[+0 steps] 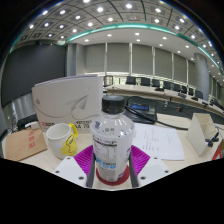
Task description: Pour water
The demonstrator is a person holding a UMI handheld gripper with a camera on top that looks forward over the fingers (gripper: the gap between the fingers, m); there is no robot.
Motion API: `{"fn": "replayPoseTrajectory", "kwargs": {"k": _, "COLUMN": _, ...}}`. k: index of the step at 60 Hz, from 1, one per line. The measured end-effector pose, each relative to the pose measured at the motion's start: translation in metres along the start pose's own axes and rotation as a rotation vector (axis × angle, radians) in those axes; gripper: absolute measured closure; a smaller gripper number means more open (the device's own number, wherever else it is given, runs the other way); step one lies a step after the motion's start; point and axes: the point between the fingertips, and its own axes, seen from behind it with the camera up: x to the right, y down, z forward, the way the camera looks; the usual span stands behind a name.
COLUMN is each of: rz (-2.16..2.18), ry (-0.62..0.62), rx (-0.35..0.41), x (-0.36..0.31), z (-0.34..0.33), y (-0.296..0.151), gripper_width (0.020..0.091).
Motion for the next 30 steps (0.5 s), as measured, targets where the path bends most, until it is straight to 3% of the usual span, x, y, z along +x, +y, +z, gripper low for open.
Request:
{"fn": "replayPoseTrajectory", "kwargs": {"k": 5, "rz": -0.005, "ry": 0.013, "rx": -0.026, "x": 0.002, "z": 0.0, "y": 0.005, "gripper_width": 0.0517}}
{"fn": "replayPoseTrajectory", "kwargs": {"k": 10, "rz": 0.007, "ry": 0.031, "rx": -0.101, "x": 0.002, "z": -0.005, "y": 0.019, "gripper_width": 0.0241}}
{"fn": "replayPoseTrajectory", "kwargs": {"k": 11, "rz": 0.014, "ry": 0.036, "rx": -0.11, "x": 0.002, "z": -0.007, "y": 0.019, "gripper_width": 0.0228}}
{"fn": "replayPoseTrajectory", "kwargs": {"k": 13, "rz": 0.025, "ry": 0.044, "rx": -0.12, "x": 0.001, "z": -0.013, "y": 0.016, "gripper_width": 0.0259}}
{"fn": "replayPoseTrajectory", "kwargs": {"k": 17, "rz": 0.034, "ry": 0.072, "rx": -0.142, "x": -0.002, "z": -0.032, "y": 0.009, "gripper_width": 0.0233}}
{"fn": "replayPoseTrajectory", "kwargs": {"k": 30, "rz": 0.108, "ry": 0.241, "rx": -0.22, "x": -0.029, "z": -0.132, "y": -0.036, "gripper_width": 0.0242}}
